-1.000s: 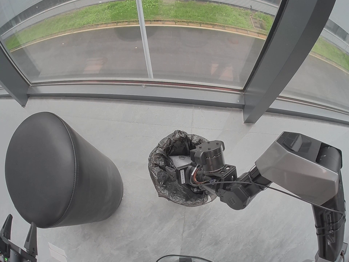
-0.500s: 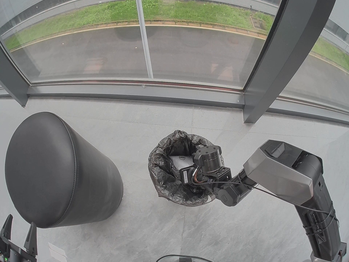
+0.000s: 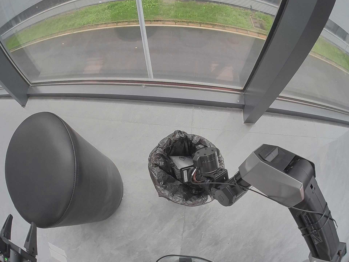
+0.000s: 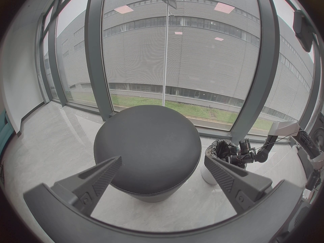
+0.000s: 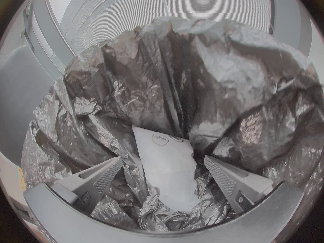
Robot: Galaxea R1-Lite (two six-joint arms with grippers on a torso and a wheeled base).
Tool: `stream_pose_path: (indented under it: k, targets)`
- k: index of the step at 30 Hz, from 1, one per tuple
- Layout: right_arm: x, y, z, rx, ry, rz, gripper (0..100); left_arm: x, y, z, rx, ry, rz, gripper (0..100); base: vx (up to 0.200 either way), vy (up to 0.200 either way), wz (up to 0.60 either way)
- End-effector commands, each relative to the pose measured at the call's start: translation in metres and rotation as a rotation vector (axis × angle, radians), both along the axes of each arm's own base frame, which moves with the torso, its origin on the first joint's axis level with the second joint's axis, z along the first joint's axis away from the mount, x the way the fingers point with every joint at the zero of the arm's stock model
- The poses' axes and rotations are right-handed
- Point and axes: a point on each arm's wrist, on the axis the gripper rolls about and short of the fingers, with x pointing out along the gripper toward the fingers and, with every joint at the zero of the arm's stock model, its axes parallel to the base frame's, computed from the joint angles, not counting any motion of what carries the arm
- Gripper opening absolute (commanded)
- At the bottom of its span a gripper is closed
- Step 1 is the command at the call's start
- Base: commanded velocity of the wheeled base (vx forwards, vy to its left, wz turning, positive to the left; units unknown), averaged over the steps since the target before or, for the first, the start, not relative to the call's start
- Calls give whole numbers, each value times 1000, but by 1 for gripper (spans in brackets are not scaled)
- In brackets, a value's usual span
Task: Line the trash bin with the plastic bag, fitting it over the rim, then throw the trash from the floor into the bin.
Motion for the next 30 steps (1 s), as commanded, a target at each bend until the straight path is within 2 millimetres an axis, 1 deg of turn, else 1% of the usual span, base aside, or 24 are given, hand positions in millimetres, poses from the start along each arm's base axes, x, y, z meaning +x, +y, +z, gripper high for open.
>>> stream_pose_path:
  k: [1,6,7,10,11,12,13,14,15,16,17,20,24,25,26,27,28,29,30]
  targets:
    - [0,1,17,19,-33,-10,100,1,0,-5,1,21,0,100,0,0,0]
    - [-5,0,53,53,-80,-8,100,1,0,-5,0,21,0,100,0,0,0]
    - [-7,-1,57,58,-82,-7,100,1,0,-5,0,21,0,100,0,0,0]
    - [-22,-3,75,63,-80,6,100,1,0,-5,1,21,2,100,0,0,0]
    - [-23,-2,76,63,-80,9,100,1,0,-5,1,21,2,100,0,0,0]
    - [-33,-1,81,63,-76,24,100,1,0,-5,4,21,5,100,0,0,0]
    - [-33,-1,81,63,-76,24,100,1,0,-5,4,21,5,100,0,0,0]
    - [-45,0,86,61,-69,40,100,1,0,-5,12,19,20,100,0,0,0]
    - [-51,0,88,57,-64,48,100,1,0,-4,14,8,26,100,0,0,0]
    - [-52,0,88,57,-63,50,100,1,0,-3,13,5,27,100,0,0,0]
    - [-62,1,94,54,-59,65,100,1,1,1,7,-39,27,100,0,0,0]
    - [-77,1,105,58,-62,88,100,-1,0,12,2,-104,18,100,0,0,0]
    - [-89,-1,127,84,-89,102,100,1,0,7,16,-83,-17,100,0,0,0]
    - [-95,-3,140,102,-108,108,100,1,-1,4,19,-67,-20,100,0,0,0]
    - [-96,-3,141,103,-109,109,100,1,-1,4,19,-65,-20,100,0,0,0]
    - [-102,-7,155,121,-132,111,100,1,0,2,29,-44,-17,100,0,0,0]
    - [-105,-10,165,132,-148,112,100,1,0,1,33,-35,-15,100,0,0,0]
    - [-105,-10,165,132,-148,112,100,1,0,1,33,-35,-15,100,0,0,0]
    - [-112,-17,183,156,-178,112,100,1,0,0,42,-28,-15,100,0,0,0]
